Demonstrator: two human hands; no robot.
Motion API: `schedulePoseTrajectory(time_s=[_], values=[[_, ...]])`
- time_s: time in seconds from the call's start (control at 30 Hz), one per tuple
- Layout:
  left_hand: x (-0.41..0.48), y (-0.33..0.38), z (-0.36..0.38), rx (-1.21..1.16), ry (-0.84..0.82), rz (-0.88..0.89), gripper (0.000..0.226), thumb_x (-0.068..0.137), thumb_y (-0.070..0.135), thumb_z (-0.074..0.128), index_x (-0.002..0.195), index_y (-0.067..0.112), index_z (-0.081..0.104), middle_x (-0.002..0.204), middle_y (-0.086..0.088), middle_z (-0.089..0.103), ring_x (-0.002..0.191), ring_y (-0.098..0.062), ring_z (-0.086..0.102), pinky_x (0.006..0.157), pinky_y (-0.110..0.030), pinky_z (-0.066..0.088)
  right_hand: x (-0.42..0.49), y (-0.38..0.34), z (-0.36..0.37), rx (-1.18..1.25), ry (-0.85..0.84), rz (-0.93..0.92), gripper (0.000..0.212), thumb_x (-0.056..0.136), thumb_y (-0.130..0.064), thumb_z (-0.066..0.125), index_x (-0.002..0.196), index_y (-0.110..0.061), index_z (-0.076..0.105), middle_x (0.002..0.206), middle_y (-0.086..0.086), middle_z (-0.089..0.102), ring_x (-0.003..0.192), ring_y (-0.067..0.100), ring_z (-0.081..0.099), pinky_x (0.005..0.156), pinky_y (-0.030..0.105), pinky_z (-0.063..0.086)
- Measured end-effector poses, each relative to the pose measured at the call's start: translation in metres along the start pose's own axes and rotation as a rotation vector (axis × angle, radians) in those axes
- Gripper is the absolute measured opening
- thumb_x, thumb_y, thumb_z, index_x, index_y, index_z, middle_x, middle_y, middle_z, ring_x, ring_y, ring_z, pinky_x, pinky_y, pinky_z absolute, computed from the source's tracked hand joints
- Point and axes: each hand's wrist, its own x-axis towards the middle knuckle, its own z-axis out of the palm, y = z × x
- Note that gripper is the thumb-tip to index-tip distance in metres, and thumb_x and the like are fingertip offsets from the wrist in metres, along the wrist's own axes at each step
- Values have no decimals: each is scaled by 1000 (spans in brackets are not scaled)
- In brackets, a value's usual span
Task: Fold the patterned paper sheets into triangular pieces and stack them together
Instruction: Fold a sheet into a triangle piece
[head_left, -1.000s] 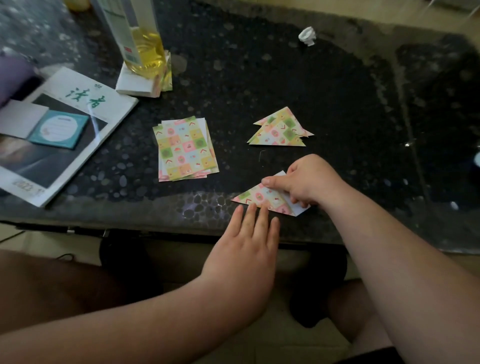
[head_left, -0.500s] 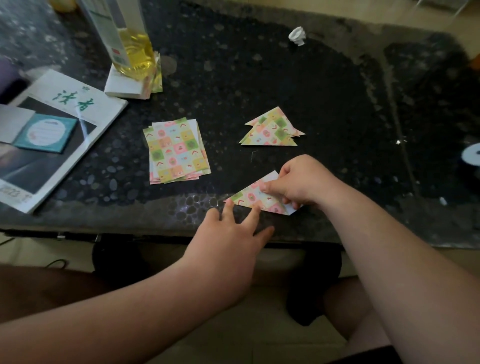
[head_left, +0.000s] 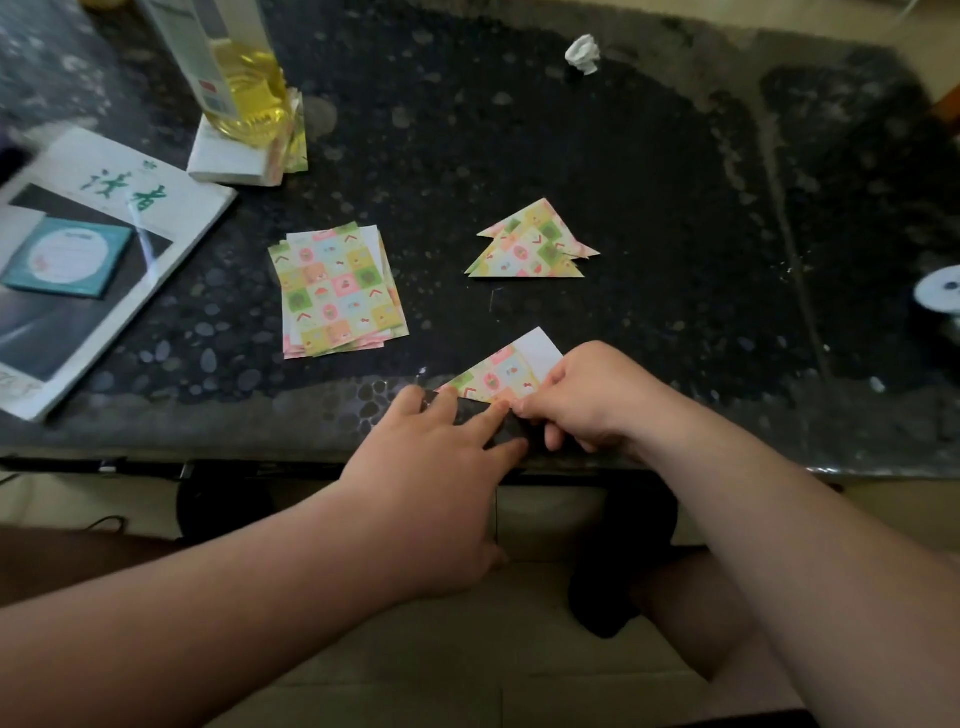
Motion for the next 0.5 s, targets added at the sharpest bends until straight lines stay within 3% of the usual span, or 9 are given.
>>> schedulePoseTrajectory(time_s=[0.23, 0.5], values=[[1, 0, -3, 8, -14, 6, 92, 87, 80, 43, 160, 38, 6, 172, -1, 3, 151, -38, 17, 118, -54, 17, 3, -1, -2, 74, -51, 50, 24, 94, -26, 71, 87, -5, 78, 57, 2, 71, 37, 13, 44, 53, 29, 41], [-3, -3, -6, -39, -16, -1, 91, 87, 78, 46, 160, 37, 9, 172, 2, 0, 153, -33, 14, 120, -52, 18, 3, 12, -12, 18, -76, 55, 24, 96, -24, 71, 77, -9, 74, 51, 0, 66, 34, 11, 42, 53, 27, 37]])
